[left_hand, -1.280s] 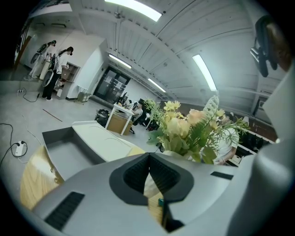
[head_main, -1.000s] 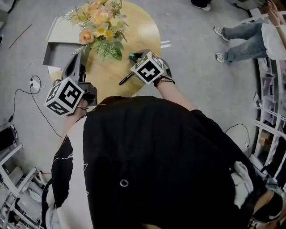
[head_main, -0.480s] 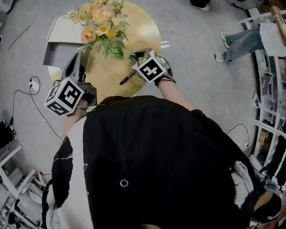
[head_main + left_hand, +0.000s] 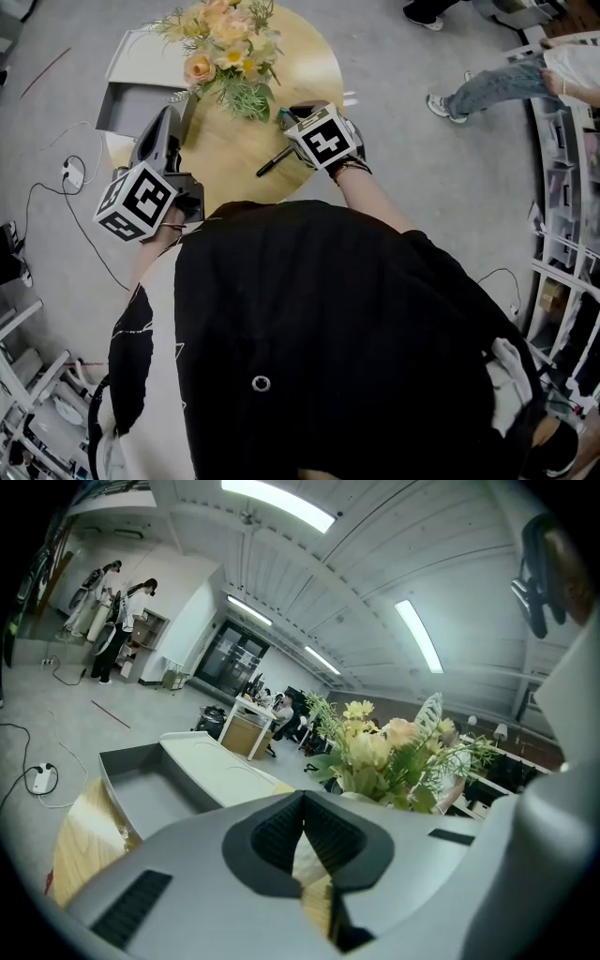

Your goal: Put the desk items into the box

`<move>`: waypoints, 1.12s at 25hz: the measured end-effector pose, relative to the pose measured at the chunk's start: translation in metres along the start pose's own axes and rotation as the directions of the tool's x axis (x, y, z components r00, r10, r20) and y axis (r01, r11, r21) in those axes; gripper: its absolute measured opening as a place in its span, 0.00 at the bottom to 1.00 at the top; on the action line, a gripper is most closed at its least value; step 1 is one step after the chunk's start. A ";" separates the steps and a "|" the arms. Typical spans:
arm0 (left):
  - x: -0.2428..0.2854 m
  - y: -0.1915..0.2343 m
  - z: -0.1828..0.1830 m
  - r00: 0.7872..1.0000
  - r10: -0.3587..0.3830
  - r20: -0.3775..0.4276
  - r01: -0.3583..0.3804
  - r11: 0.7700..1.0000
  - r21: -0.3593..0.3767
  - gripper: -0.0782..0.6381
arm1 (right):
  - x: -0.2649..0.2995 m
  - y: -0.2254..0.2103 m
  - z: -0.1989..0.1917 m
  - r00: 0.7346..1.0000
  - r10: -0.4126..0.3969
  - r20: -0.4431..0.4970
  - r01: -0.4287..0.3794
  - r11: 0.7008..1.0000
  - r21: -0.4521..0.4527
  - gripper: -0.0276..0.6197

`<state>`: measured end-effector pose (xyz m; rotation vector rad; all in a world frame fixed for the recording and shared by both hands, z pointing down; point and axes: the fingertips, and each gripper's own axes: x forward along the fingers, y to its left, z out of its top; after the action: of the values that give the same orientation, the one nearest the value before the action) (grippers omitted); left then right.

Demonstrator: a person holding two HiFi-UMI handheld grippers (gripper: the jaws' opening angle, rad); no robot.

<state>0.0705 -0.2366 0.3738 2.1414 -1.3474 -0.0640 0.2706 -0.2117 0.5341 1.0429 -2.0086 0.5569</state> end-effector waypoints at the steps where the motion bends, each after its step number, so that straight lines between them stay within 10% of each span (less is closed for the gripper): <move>1: 0.000 0.001 0.000 1.000 -0.001 0.001 0.001 1.000 -0.001 0.12 | -0.001 -0.002 0.000 1.000 -0.007 0.000 0.007 1.000 0.007 0.09; 28: -0.031 0.044 0.015 0.996 -0.063 -0.058 0.062 0.998 -0.024 0.12 | -0.004 0.045 0.015 0.999 -0.053 0.003 0.052 0.982 0.184 0.06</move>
<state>0.0155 -0.2312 0.3758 2.1503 -1.2413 -0.0407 0.2285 -0.1949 0.5205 1.2067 -1.9583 0.7219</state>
